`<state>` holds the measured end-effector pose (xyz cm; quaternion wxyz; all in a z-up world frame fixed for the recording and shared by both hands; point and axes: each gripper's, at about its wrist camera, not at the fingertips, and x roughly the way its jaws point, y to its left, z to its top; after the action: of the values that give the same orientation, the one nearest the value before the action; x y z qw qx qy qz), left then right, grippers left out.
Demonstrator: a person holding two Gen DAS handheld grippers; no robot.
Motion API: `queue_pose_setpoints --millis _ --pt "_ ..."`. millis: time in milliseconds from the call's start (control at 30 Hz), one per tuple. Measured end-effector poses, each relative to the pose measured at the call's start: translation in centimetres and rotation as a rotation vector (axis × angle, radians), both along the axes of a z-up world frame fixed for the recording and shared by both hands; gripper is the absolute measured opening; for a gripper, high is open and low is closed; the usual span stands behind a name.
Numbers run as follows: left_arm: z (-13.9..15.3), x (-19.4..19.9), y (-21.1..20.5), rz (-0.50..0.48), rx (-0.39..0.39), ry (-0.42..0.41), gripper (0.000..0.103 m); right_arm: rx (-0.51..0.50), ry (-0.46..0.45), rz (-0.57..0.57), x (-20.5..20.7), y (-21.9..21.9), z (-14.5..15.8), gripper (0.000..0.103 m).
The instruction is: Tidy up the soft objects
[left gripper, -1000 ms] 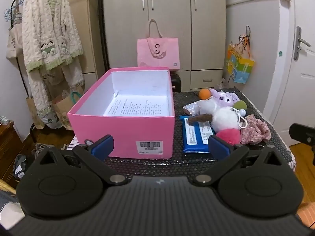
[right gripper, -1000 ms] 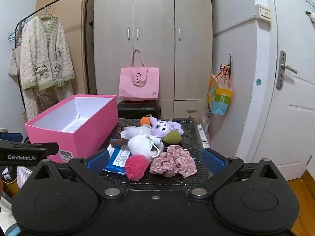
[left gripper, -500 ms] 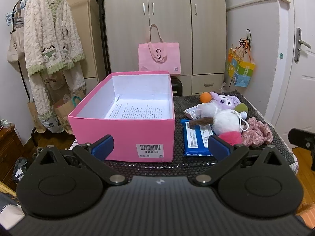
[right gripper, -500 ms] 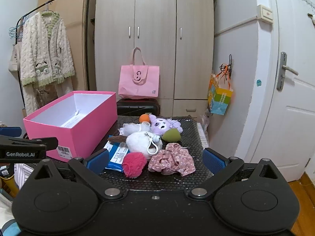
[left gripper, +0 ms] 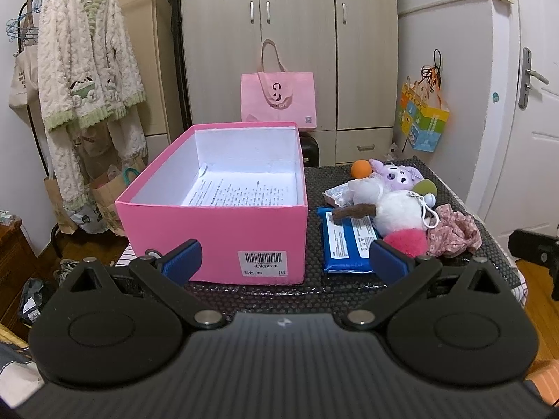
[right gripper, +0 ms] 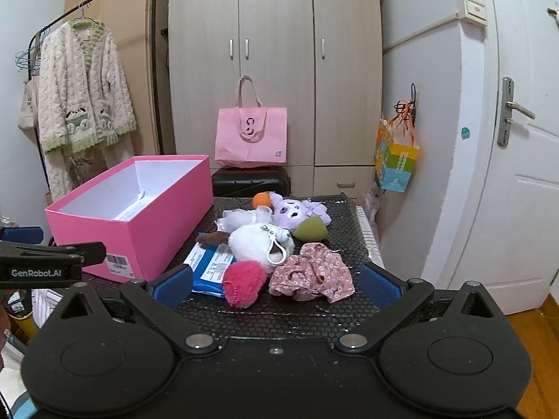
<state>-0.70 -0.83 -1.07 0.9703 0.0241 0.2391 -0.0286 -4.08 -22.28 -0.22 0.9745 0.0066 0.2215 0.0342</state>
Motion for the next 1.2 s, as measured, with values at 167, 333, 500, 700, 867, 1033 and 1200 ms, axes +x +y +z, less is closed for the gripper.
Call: queue_pose_setpoints --millis 167,333,500,700,867,1033,1200 --pt "-0.3 0.1 -0.1 -0.008 0.004 0.008 0.103 0.010 -0.004 -0.002 -0.1 -0.1 0.2 0.103" --pt "-0.7 0.2 -0.1 -0.010 0.007 0.028 0.103 -0.011 -0.001 -0.007 -0.3 0.0 0.1 0.103" --pt "-1.1 0.3 0.1 -0.009 0.015 0.046 0.103 -0.006 0.012 0.004 -0.1 -0.2 -0.2 0.103" --pt "-1.8 0.6 0.4 0.000 0.020 0.070 0.103 0.000 0.045 0.000 0.2 -0.4 -1.0 0.103" --pt "-2.1 0.9 0.8 0.013 0.019 0.083 0.103 -0.002 0.050 -0.003 0.2 -0.5 -1.3 0.103" --pt "-2.1 0.7 1.0 0.016 0.010 0.073 0.103 -0.004 0.047 -0.005 0.0 -0.6 -1.2 0.103" --pt "-2.1 0.6 1.0 0.007 0.013 0.070 0.103 -0.004 0.050 -0.006 0.0 -0.5 -1.2 0.103"
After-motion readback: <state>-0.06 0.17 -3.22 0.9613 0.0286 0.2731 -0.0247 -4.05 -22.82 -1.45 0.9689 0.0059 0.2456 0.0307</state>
